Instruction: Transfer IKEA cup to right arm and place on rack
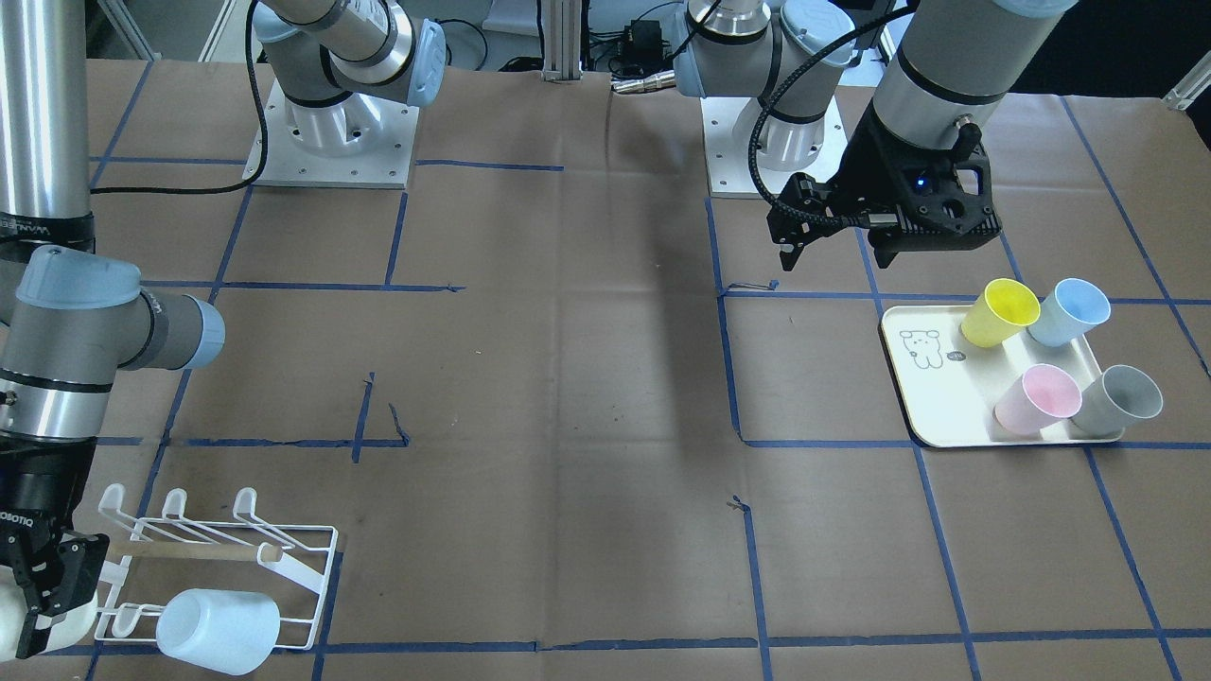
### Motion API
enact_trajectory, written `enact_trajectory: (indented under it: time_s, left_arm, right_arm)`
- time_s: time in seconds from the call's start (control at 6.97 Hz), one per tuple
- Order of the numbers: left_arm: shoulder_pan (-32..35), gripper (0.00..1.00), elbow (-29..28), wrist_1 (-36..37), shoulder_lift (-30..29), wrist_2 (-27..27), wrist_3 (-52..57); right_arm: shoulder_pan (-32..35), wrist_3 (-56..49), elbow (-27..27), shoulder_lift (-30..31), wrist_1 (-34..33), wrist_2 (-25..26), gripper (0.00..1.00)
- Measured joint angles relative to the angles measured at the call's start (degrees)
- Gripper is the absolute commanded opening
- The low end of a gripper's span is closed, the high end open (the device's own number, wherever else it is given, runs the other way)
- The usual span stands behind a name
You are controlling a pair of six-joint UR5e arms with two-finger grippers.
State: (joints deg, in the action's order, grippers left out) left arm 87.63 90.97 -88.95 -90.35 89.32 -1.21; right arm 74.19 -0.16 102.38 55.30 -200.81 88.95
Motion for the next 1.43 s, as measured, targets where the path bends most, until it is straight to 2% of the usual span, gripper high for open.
enact_trajectory:
  time_s: [0.43,0.57,0.72,1.0,1.43]
  left_arm:
    - [0.0,1.00,0.0,0.0,0.0,0.0,0.0]
    - [0.0,1.00,0.0,0.0,0.0,0.0,0.0]
    - [0.0,1.00,0.0,0.0,0.0,0.0,0.0]
    - [0.0,1.00,0.0,0.0,0.0,0.0,0.0]
    - [0.0,1.00,-0.1,0.0,0.0,-0.1,-0.1]
  right_arm:
    - [0.2,0.4,-1.0,2.0,0.8,0.1,1.00]
    - [0.2,0.7,-1.5,3.9,3.2,0.1,1.00]
    - [0.3,0.7,-1.9,6.6,8.2,0.1,1.00]
    - [1.7,0.5,-2.4,13.5,22.1,0.1,1.00]
    - [6.8,0.9,-3.7,23.0,48.1,0.2,1.00]
